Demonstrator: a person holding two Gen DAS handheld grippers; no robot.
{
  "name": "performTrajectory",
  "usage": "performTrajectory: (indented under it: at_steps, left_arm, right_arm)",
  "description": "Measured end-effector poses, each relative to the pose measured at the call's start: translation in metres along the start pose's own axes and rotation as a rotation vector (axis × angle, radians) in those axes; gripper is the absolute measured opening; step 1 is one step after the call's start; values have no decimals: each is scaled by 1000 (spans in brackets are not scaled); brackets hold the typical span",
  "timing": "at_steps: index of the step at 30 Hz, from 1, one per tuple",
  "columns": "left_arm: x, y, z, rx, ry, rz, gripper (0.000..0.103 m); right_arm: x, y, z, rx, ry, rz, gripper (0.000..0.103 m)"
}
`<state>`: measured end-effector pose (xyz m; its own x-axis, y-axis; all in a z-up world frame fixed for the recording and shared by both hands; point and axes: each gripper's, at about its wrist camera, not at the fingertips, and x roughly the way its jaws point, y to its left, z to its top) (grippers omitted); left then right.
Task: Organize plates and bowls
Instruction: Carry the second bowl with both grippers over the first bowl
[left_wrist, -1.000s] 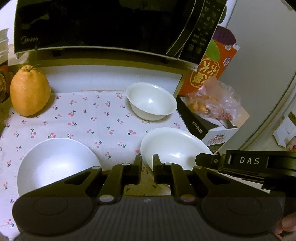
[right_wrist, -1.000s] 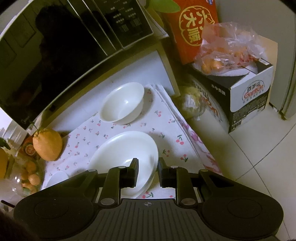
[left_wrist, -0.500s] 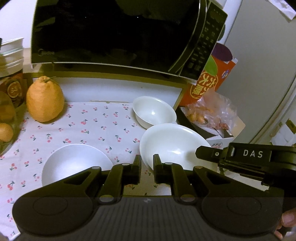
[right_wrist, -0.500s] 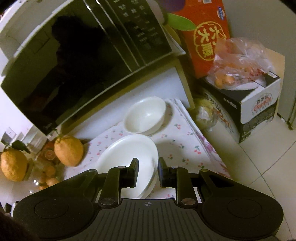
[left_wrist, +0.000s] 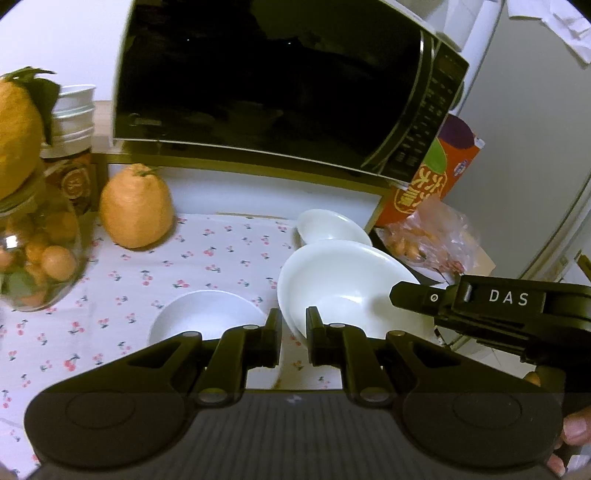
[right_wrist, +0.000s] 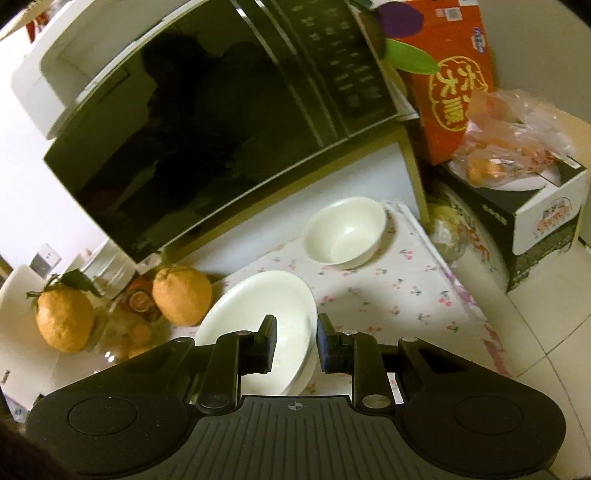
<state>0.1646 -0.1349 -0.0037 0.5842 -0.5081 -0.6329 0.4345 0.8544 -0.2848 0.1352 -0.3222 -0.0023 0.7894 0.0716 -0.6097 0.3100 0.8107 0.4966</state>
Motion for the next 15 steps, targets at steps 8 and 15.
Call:
performTrajectory:
  at_steps: [8,15]
  left_arm:
    - [-18,24,0,-20,-14,19,12]
    - [-20,48,-4,-63,4,20,12]
  right_arm:
    - [5,30,-8,-35,18,31,23]
    - [16,51,-18,-73,40,27,23]
